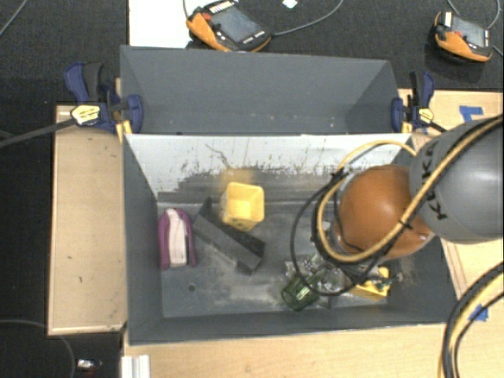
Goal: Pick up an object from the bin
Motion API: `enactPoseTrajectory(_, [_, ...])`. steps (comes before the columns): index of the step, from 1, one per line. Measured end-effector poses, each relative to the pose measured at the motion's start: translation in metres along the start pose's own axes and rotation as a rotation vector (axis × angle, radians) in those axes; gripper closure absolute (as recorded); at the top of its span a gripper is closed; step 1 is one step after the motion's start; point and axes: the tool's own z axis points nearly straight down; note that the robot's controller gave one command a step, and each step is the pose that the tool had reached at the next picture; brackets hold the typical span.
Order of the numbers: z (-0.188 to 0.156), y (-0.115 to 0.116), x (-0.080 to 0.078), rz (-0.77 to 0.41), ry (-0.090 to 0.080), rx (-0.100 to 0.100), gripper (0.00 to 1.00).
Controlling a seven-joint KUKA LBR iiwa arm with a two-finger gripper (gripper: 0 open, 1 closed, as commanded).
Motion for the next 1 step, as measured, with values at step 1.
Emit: enactPoseTrajectory(1, [0.0,0.0,0.0,-0.001,0.0,0.0,1.0])
